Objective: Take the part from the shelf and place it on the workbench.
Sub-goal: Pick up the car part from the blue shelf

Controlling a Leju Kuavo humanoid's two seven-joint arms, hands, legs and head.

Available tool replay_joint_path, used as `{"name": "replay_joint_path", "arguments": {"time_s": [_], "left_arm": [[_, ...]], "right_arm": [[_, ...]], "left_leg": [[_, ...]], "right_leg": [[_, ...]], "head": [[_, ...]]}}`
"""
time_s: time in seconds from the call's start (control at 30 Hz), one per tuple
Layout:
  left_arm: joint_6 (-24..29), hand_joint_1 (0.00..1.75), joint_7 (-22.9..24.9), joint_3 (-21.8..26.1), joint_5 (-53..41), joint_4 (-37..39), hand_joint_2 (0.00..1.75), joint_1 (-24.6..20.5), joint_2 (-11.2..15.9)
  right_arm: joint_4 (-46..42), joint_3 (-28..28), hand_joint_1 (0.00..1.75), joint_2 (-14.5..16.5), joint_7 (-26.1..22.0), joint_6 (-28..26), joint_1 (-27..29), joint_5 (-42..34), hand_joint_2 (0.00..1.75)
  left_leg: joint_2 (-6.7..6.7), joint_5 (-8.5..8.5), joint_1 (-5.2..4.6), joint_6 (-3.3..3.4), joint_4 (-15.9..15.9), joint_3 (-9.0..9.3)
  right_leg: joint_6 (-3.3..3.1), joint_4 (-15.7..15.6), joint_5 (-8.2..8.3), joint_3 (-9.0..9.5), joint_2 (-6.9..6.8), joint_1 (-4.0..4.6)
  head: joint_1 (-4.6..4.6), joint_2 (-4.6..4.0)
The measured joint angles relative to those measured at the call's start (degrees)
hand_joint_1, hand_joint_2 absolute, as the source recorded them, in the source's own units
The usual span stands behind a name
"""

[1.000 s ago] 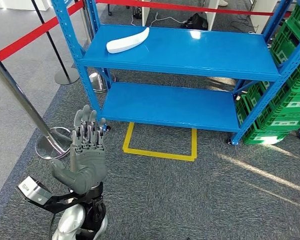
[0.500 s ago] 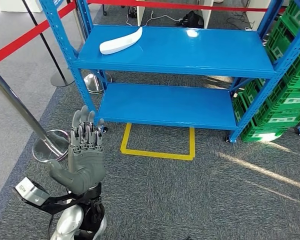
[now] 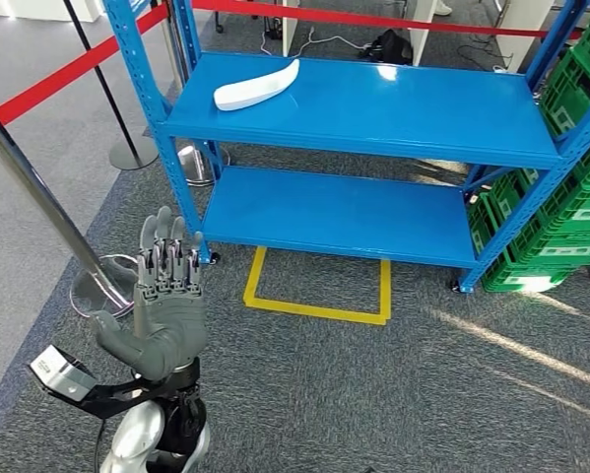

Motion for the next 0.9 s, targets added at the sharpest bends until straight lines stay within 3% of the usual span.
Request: {"name": "replay_joint_path", "arguments": {"time_s": [0.17, 0.2, 0.27, 0.3, 0.33, 0.37, 0.4, 0.47, 0.5, 0.57, 0.67, 0.73, 0.8, 0.87, 0.9], "left_arm": [[0.0, 0.0, 0.0, 0.0, 0.0, -0.4, 0.0, 0.1, -0.1], [0.0, 0.0, 0.0, 0.0, 0.0, -0.5, 0.0, 0.1, -0.1], [0.0, 0.0, 0.0, 0.0, 0.0, -0.7, 0.0, 0.2, -0.1], [0.0, 0.0, 0.0, 0.1, 0.0, -0.7, 0.0, 0.2, -0.1], [0.0, 0.0, 0.0, 0.1, 0.0, -0.7, 0.0, 0.3, -0.1], [0.0, 0.0, 0.0, 0.1, 0.0, -0.7, 0.0, 0.3, 0.0], [0.0, 0.0, 0.0, 0.1, 0.0, -0.7, 0.0, 0.3, 0.0], [0.0, 0.0, 0.0, 0.1, 0.0, -0.7, 0.0, 0.3, 0.0], [0.0, 0.0, 0.0, 0.1, 0.0, -0.7, 0.0, 0.3, 0.0], [0.0, 0.0, 0.0, 0.1, 0.0, -0.8, 0.0, 0.3, 0.0], [0.0, 0.0, 0.0, 0.1, 0.0, -0.8, 0.0, 0.4, -0.2], [0.0, 0.0, 0.0, 0.1, 0.0, -0.9, 0.0, 0.4, -0.3], [0.0, 0.0, 0.0, 0.1, 0.0, -0.9, 0.0, 0.4, -0.3], [0.0, 0.0, 0.0, 0.1, 0.0, -0.9, 0.0, 0.5, -0.3], [0.0, 0.0, 0.0, 0.1, 0.0, -0.9, 0.0, 0.5, -0.3]], "right_arm": [[0.0, 0.0, 0.0, 0.0, 0.0, 0.0, 0.1, 0.1, 0.0], [0.0, 0.0, 0.0, 0.0, 0.0, 0.0, 0.1, 0.1, 0.0], [0.0, 0.0, 0.0, 0.0, 0.0, 0.1, 0.0, 0.1, 0.0], [0.0, 0.0, 0.0, 0.0, 0.0, 0.1, 0.0, 0.1, 0.0], [0.0, 0.0, 0.0, 0.0, 0.0, 0.1, 0.1, 0.1, 0.0], [0.0, 0.0, 0.0, 0.0, 0.0, 0.1, 0.1, 0.1, 0.0], [0.0, 0.0, 0.0, 0.0, 0.0, 0.1, 0.1, 0.1, 0.0], [0.0, 0.1, 0.0, 0.0, 0.0, 0.1, 0.2, 0.1, 0.0], [0.0, 0.1, 0.0, 0.0, 0.0, 0.1, 0.2, 0.1, 0.0], [0.0, 0.2, 0.0, -0.1, 0.0, 0.1, 0.1, 0.1, 0.0], [0.0, 0.3, 0.0, -0.1, 0.0, 0.1, -0.1, 0.1, 0.0], [0.0, 0.4, 0.0, -0.1, 0.0, 0.1, -0.2, 0.1, 0.0], [0.0, 0.4, 0.0, -0.1, 0.0, 0.1, -0.1, 0.1, 0.0], [0.0, 0.4, 0.0, -0.1, 0.0, 0.1, 0.0, 0.1, 0.0], [0.0, 0.4, 0.0, -0.1, 0.0, 0.1, 0.1, 0.1, 0.0]], "left_leg": [[0.11, -1.11, 0.06, -1.54, 0.9, 0.05], [0.15, -2.14, 0.08, -1.84, 3.3, -1.12], [0.19, -4.85, 0.09, -2.23, 11.0, -5.76], [0.19, -5.66, 0.11, -2.32, 14.5, -8.35], [0.19, -5.31, 0.12, -2.34, 16.6, -10.33], [0.2, -3.72, 0.12, -2.3, 16.5, -11.29], [0.2, -1.09, 0.13, -2.24, 14.4, -11.15], [0.37, 4.5, 0.08, -2.15, 7.2, -8.9], [0.47, 5.7, 0.06, -1.88, 4.1, -7.65], [0.56, 5.41, -0.05, -1.08, 1.5, -6.45], [0.4, 4.5, 0.11, 0.29, 1.1, -5.98], [0.42, 4.03, 0.22, 0.99, 1.0, -5.46], [0.43, 3.51, 0.1, 1.4, 1.0, -5.04], [0.31, 3.08, 0.0, 1.52, 1.0, -4.63], [0.25, 2.97, -0.02, 1.54, 1.0, -4.49]], "right_leg": [[-1.55, -1.7, -1.15, 1.69, 0.07, 0.06], [-1.87, -1.9, -1.27, 2.21, 0.02, -0.06], [-2.26, -2.1, -1.8, 3.06, -0.08, -0.11], [-2.36, -2.1, -2.16, 3.45, -0.07, -0.11], [-2.35, -2.1, -2.6, 3.91, -0.01, -0.13], [-2.28, -2.1, -3.09, 4.48, 0.07, -0.16], [-2.14, -2.1, -3.65, 5.2, 0.17, -0.23], [-1.55, -2.0, -5.01, 6.6, 0.33, -0.24], [-1.18, -2.0, -5.69, 7.03, 0.39, -0.15], [-0.61, -2.3, -6.56, 7.47, 0.33, 0.11], [0.04, -2.3, -7.4, 8.0, 0.08, 0.07], [0.4, 2.4, -9.7, 5.74, 0.02, 0.06], [0.5, 10.5, -12.55, 0.77, 0.01, 0.08], [0.45, 15.2, -13.05, -2.89, 0.02, 0.1], [0.41, 15.8, -12.71, -3.6, 0.02, 0.1]], "head": [[-0.38, 0.01], [-0.49, 0.01], [-0.73, 0.01], [-0.7, 0.02], [-0.74, 0.01], [-0.74, 0.01], [-0.73, 0.01], [-0.8, 0.0], [-0.91, 0.0], [-0.9, 0.0], [-0.6, 0.0], [-0.42, 0.0], [-0.33, 0.0], [-0.32, 0.0], [-0.33, 0.0]]}}
